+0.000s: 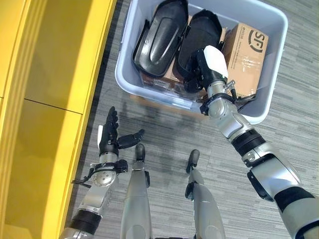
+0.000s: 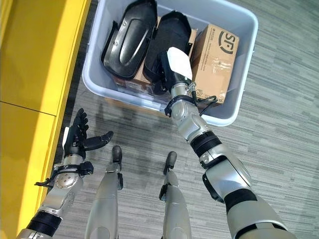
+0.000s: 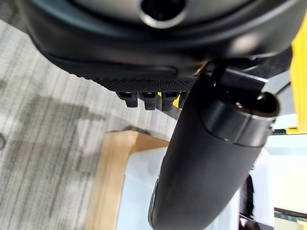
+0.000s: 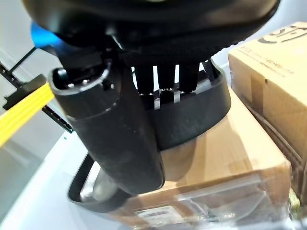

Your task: Move parts from the plastic box to the shelf.

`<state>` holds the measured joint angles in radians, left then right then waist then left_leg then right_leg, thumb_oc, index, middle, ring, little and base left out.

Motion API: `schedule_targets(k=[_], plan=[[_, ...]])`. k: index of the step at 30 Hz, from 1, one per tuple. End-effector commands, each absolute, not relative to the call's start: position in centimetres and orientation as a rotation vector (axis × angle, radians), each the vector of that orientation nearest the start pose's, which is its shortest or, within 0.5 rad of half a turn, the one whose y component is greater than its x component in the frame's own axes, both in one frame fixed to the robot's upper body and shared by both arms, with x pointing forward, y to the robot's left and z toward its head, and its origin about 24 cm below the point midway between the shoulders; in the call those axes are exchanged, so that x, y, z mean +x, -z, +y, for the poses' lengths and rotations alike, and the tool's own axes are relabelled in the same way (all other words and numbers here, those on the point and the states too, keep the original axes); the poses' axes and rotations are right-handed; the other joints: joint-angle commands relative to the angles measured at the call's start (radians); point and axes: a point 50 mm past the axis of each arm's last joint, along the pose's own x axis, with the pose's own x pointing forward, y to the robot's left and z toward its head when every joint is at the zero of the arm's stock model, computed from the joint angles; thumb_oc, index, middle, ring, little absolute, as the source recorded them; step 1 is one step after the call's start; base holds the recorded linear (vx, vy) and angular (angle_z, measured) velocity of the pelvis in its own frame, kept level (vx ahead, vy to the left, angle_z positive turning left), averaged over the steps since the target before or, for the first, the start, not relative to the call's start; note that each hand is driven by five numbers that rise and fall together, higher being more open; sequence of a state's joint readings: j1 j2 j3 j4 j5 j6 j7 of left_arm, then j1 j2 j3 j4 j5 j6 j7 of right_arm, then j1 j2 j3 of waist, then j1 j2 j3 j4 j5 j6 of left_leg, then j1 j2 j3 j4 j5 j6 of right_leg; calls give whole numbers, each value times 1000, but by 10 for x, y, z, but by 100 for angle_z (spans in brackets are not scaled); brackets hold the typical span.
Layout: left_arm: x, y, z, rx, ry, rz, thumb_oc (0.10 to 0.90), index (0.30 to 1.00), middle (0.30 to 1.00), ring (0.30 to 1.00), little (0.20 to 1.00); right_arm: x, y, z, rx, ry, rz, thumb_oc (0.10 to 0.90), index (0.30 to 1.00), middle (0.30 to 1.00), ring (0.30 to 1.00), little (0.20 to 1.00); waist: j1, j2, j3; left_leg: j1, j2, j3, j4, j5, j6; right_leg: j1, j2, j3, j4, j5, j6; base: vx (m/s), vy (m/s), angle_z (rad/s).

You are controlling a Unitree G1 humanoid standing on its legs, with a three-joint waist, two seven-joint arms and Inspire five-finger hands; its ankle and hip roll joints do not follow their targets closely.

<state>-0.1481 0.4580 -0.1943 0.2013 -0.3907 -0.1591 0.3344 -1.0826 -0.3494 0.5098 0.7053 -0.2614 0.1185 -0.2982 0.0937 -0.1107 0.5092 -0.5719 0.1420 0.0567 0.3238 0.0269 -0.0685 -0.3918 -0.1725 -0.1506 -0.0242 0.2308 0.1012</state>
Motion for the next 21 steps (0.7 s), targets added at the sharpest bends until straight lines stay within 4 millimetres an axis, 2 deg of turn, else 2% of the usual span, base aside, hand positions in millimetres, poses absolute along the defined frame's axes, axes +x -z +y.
schedule_targets(k=[1,8,9,10,12,13,14,17,21], plan=[[269,-71,223,94,-143,-149,900,1000,1000,1000,1000,397,-250,-90,-861,37,-552,400,300,300,300,300,12,0,-42,101,-16,8,-119,-32,24,189,-27,8,99,-207,60,81,-38,-1],[260,-57,225,71,-99,-82,900,1000,1000,1000,1000,393,-253,-94,-826,25,-566,400,300,300,300,300,5,-22,-169,221,-8,27,-191,-14,16,281,-34,4,58,-192,68,63,-50,-4],[258,-56,224,65,-82,-75,900,1000,1000,1000,1000,392,-256,-94,-824,25,-576,400,300,300,300,300,2,-24,-206,252,-8,34,-215,-7,13,307,-43,-1,46,-179,73,51,-37,-4],[258,-56,224,65,-82,-74,900,1000,1000,1000,1000,392,-256,-94,-825,24,-576,400,300,300,300,300,2,-24,-207,255,-9,34,-218,-6,13,309,-43,-1,43,-178,73,37,-39,-8],[257,-53,225,66,-75,-59,900,1000,1000,1000,1000,390,-259,-93,-819,20,-590,400,300,300,300,300,-5,-24,-243,288,-4,42,-246,4,11,325,-46,3,35,-169,76,50,-18,-8],[255,-49,227,72,-71,-38,900,1000,1000,1000,1000,388,-262,-95,-801,20,-605,400,300,300,300,300,-17,-22,-295,334,0,59,-286,17,5,347,-47,11,23,-156,83,51,-13,-3],[255,-49,227,71,-71,-37,900,1000,1000,1000,1000,388,-262,-95,-802,19,-604,400,300,300,300,300,-16,-22,-296,338,0,61,-291,19,5,349,-47,12,21,-155,83,43,-24,-6],[251,-38,226,79,-60,11,900,1000,1000,1000,1000,386,-267,-98,-810,27,-631,400,300,300,300,300,-30,-20,-359,388,4,74,-337,34,-1,379,-50,19,3,-151,88,42,-23,-10],[249,-35,224,84,-44,29,900,1000,1000,1000,1000,382,-274,-99,-833,36,-665,400,300,300,300,300,-39,-14,-395,426,10,86,-366,44,-6,399,-49,27,-6,-151,90,29,-17,-7]])
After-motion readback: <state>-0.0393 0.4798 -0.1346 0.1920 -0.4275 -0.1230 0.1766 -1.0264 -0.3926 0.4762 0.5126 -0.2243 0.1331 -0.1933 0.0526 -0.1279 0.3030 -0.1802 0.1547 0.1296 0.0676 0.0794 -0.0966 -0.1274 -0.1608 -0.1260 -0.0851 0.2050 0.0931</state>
